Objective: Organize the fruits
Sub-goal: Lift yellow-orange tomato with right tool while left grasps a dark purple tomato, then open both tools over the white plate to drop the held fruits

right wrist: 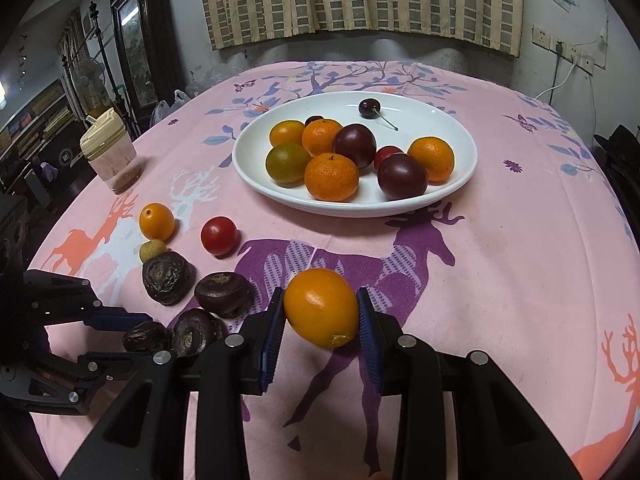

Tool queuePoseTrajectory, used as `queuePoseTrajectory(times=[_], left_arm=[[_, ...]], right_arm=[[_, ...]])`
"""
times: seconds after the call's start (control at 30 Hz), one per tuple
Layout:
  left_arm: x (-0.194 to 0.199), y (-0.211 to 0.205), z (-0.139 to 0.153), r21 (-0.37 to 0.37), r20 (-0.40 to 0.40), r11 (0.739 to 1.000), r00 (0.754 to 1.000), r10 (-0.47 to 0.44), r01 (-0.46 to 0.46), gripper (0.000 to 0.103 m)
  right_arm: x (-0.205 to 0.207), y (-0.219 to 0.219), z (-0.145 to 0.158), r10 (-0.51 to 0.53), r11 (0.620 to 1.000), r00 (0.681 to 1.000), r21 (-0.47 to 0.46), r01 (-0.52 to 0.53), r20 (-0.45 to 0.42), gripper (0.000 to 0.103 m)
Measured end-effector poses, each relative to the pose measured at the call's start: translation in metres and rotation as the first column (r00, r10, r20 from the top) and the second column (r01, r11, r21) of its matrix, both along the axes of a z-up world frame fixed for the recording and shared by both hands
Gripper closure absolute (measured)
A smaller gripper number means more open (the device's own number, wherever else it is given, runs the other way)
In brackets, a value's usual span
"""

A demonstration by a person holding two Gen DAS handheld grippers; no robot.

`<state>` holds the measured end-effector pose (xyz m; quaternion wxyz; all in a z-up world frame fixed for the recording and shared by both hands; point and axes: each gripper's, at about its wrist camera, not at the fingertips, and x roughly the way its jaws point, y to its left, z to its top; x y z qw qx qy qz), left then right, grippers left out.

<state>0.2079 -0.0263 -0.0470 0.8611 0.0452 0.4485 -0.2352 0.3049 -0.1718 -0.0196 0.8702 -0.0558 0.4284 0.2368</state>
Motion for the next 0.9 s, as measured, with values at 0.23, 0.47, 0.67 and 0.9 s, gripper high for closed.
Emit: queuePoseTrajectory(times=[0.23,0.47,0.67,0.9], left_arm=[[0.0,0.026,0.036,-0.074,0.008,0.997,1.0,0.008,-0.007,0.073],[0.088,0.022,0.099,-0.017,0.135,0.999,0.99,0.044,-0.042,0.073],[0.198,0.005,0.092,0.003,0.114,0.99,0.984,0.139,-0.14,0.073],[0.261,0.006,0.062,0.047,0.049,0.976,0.976,0.213,-0.215,0.042]], right_arm=[[-0.008,-0.005,0.019,0.008,0.997,1.0,0.075,-0.009,0.011,0.067],[0.047,-0.013,0.061,-0.082,0.982,0.993,0.177,0.067,0.079,0.067],[0.118,-0.008,0.045,-0.147,0.97,0.988,0.201,0.135,0.05,0.067],[0.155,-0.008,0.022,-0.165,0.967,0.986,0.202,0.158,0.019,0.058]])
